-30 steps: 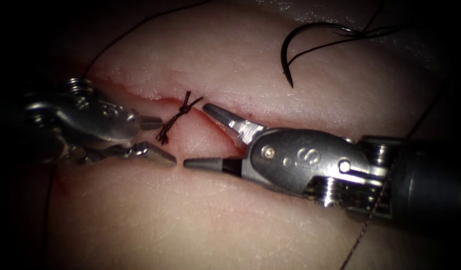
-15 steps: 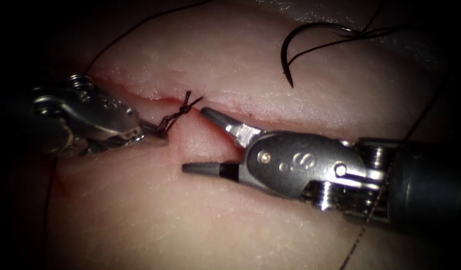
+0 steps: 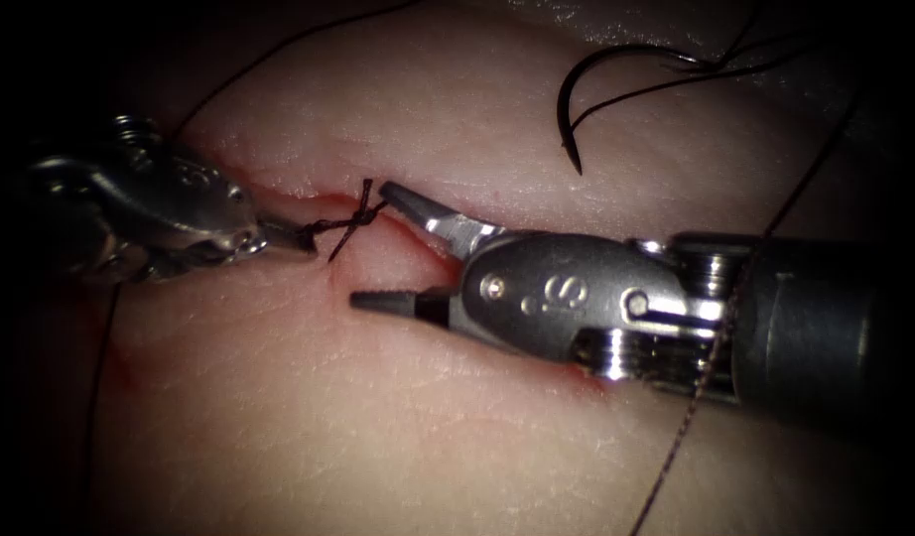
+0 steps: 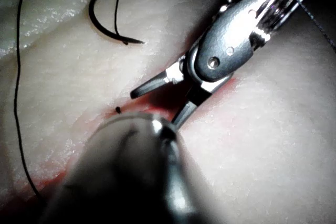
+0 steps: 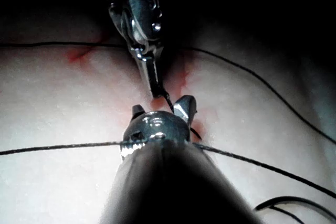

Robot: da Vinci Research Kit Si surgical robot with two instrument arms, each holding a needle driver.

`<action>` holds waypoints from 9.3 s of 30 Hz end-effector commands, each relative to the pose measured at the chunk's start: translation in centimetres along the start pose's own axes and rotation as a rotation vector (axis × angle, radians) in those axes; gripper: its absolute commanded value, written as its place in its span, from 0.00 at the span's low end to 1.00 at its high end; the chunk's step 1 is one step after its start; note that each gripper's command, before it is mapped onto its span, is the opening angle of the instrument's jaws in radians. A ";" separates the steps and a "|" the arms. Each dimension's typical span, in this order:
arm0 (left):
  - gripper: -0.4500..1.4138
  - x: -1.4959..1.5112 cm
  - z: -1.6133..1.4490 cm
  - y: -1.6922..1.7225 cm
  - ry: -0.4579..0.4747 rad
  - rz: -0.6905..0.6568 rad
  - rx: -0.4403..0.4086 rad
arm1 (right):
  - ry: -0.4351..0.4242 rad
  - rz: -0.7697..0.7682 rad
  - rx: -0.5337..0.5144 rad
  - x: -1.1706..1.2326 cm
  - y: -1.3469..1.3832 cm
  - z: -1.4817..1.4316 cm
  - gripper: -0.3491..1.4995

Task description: Wound Closure

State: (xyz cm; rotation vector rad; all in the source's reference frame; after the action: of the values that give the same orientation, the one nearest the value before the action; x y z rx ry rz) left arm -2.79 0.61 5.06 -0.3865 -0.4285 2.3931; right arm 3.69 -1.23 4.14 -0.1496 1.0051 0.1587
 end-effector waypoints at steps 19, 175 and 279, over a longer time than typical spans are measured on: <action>0.00 0.19 0.12 0.16 -0.348 0.142 -0.130 | 0.013 -0.130 -0.002 -0.01 -0.10 0.56 0.85; 0.90 -0.13 0.67 -0.35 -0.962 1.344 0.122 | 0.080 -0.036 -0.047 0.10 0.01 0.18 0.90; 0.59 1.73 1.52 -0.56 0.084 -0.133 -0.083 | -0.391 0.065 -0.039 -0.60 1.20 -3.11 0.55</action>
State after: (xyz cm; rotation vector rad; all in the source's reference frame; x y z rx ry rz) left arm -4.28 1.85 6.33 -0.4782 -0.5026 2.2263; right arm 0.48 -0.72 2.90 -0.1132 0.6174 0.2576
